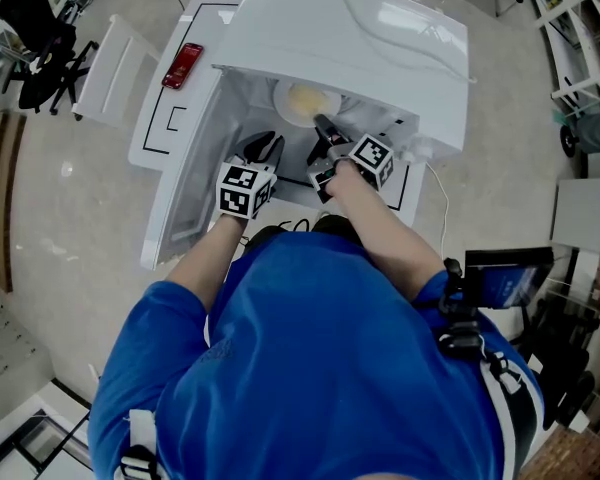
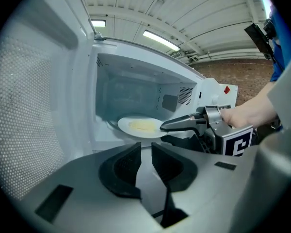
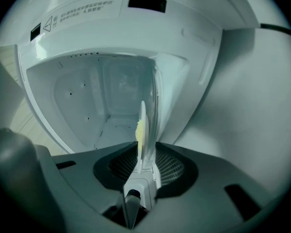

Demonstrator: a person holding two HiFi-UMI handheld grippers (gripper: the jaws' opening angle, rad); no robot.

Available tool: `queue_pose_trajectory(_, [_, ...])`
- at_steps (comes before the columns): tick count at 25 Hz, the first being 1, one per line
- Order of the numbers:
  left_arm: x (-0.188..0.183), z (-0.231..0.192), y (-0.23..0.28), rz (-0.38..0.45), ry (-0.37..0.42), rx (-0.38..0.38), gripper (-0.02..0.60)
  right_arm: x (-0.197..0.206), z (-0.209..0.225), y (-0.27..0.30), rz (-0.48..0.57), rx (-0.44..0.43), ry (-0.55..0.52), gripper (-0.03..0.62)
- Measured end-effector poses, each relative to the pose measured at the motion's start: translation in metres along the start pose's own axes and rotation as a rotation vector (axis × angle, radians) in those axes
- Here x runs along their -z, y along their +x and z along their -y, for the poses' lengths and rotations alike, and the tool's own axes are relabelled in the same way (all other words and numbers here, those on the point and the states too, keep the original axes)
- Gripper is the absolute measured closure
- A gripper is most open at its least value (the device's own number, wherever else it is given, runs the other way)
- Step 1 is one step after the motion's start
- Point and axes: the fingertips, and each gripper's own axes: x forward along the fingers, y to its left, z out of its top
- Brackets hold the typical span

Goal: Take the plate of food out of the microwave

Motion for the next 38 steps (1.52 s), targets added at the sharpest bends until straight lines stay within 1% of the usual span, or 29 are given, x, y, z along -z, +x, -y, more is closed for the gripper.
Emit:
queue_pose_trajectory(2, [0.0, -0.003, 0.001, -0.001, -0.003, -0.003, 0.518, -0.001, 0.0, 0.005, 0.0, 0.014, -0.005, 0.507])
queue_pose_trajectory(4, [0.0, -0.006, 0.001, -0.003, -0.004, -0.005, 0.518, -0.003, 0.0, 0.009, 0.001, 0.018, -0.005, 0.523])
queue_pose_trajectory(8, [0.0, -0.005, 0.0, -0.006, -0.002, -0.007, 0.518, -0.003, -0.001, 0.008, 0.005, 0.017, -0.002, 0.535])
queue_pose_trajectory(9, [-0.001, -0.005, -0.001, -0.005, -0.002, -0.008, 0.518, -0.003, -0.002, 0.007, 0.006, 0.013, -0.006, 0.545])
queue_pose_trajectory(10, [-0.001, -0.005, -0.001, -0.004, -0.003, -0.009, 0.518, -0.003, -0.003, 0.007, 0.006, 0.009, -0.01, 0.571])
queue_pose_trajectory(11, [-0.001, -0.006, -0.001, -0.003, -0.004, -0.011, 0.518, -0.003, -0.004, 0.006, 0.007, 0.007, -0.014, 0.574])
queue_pose_trajectory(21, [-0.002, -0.002, -0.006, 0.011, -0.013, -0.019, 0.518, -0.004, 0.0, -0.011, 0.013, -0.004, -0.009, 0.576])
queue_pose_trajectory(30, [-0.002, -0.007, -0.006, 0.014, -0.028, -0.022, 0.518, -0.001, 0.003, -0.017, 0.001, -0.006, -0.01, 0.577])
queue_pose_trajectory(38, [0.0, -0.006, -0.018, 0.025, -0.043, -0.022, 0.52, 0.006, 0.005, -0.042, 0.001, -0.029, -0.014, 0.577])
